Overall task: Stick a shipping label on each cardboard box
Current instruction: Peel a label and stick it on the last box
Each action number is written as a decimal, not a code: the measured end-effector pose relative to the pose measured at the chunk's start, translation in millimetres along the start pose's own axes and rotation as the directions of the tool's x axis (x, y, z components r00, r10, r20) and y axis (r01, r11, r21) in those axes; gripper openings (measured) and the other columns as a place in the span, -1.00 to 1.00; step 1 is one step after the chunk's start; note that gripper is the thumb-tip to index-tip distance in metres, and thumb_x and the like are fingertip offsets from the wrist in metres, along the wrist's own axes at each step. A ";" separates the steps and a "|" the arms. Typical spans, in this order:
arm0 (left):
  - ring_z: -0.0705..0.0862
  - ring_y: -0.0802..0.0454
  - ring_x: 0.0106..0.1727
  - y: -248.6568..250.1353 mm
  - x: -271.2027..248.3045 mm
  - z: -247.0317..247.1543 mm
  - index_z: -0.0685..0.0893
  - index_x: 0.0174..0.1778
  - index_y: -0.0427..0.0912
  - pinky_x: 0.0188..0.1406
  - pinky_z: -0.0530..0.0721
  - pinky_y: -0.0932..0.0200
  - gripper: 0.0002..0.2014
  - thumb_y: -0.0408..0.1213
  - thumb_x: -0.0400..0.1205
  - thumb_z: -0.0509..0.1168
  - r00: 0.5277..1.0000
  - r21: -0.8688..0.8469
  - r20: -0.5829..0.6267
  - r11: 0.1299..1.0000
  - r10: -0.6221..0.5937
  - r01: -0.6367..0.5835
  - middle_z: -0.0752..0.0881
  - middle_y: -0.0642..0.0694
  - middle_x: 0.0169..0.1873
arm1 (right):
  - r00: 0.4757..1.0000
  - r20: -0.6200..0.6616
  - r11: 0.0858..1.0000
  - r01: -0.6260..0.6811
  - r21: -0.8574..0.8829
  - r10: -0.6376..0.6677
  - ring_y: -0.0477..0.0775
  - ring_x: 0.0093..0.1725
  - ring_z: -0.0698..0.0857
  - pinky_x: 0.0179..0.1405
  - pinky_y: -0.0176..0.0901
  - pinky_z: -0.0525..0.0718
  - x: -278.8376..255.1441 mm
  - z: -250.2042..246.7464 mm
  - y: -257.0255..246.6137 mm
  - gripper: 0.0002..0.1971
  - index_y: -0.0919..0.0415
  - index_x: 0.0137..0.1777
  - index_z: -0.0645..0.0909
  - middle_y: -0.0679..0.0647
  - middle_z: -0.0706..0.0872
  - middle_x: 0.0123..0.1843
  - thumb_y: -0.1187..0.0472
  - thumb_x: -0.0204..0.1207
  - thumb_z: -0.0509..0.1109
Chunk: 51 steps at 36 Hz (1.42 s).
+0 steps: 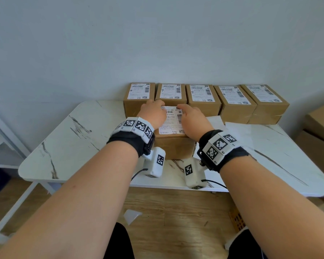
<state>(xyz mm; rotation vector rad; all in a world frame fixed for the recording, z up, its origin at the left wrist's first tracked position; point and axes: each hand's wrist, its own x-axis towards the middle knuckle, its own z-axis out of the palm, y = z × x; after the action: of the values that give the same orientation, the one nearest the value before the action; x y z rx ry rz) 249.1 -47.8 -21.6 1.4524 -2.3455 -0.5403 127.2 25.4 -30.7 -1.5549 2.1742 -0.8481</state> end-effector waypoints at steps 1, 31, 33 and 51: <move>0.40 -0.18 0.47 0.5 2.1 0.4 0.41 0.53 -0.12 0.40 0.49 -0.06 -0.60 -0.20 0.76 0.03 1.000 0.000 -0.004 1.000 0.006 -0.006 0.38 -0.21 0.50 | 1.000 0.001 1.000 0.002 -0.001 -0.002 0.15 0.03 0.62 0.15 0.04 0.67 -0.1 -0.1 0.0 -0.50 -0.04 0.62 0.29 0.19 0.41 0.45 0.26 0.70 -0.06; 0.52 -0.17 0.26 13.8 16.2 9.5 0.61 0.19 -0.27 0.24 0.60 -0.06 -0.78 -0.37 0.64 0.26 0.968 0.178 -0.241 0.984 0.066 -0.023 0.59 -0.24 0.19 | 1.000 0.010 1.000 0.016 -0.019 -0.016 0.23 0.18 0.61 0.22 0.10 0.62 0.4 -0.8 -1.5 -0.45 -0.01 0.65 0.20 0.23 0.40 0.47 0.31 0.67 -0.04; 0.50 -0.17 0.27 12.1 15.6 10.1 0.58 0.20 -0.28 0.25 0.57 -0.04 -0.78 -0.37 0.64 0.24 0.960 0.208 -0.258 0.977 0.111 -0.057 0.57 -0.24 0.21 | 1.000 0.012 1.000 0.011 -0.011 -0.011 0.23 0.24 0.59 0.21 0.02 0.60 1.7 -2.6 -1.3 -0.45 0.00 0.66 0.19 0.23 0.39 0.49 0.30 0.67 -0.04; 0.58 0.00 -0.17 8.6 -10.2 8.0 0.46 -0.04 -0.08 -0.28 0.46 0.19 -0.93 -0.33 0.72 0.14 0.909 0.063 -0.349 0.973 0.229 -0.220 0.61 -0.06 -0.15 | 0.956 -0.242 0.985 0.169 -0.017 -0.168 0.04 0.22 0.64 0.11 -0.20 0.56 9.3 -1.7 3.8 -0.69 0.03 0.34 0.65 0.06 0.67 0.30 0.20 0.62 0.31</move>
<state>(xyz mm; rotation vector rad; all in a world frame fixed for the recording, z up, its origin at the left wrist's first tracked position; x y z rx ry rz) 243.0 -34.0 -25.2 1.1516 -2.1894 -0.1712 120.3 18.0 -31.2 -1.7342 2.2225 -1.1508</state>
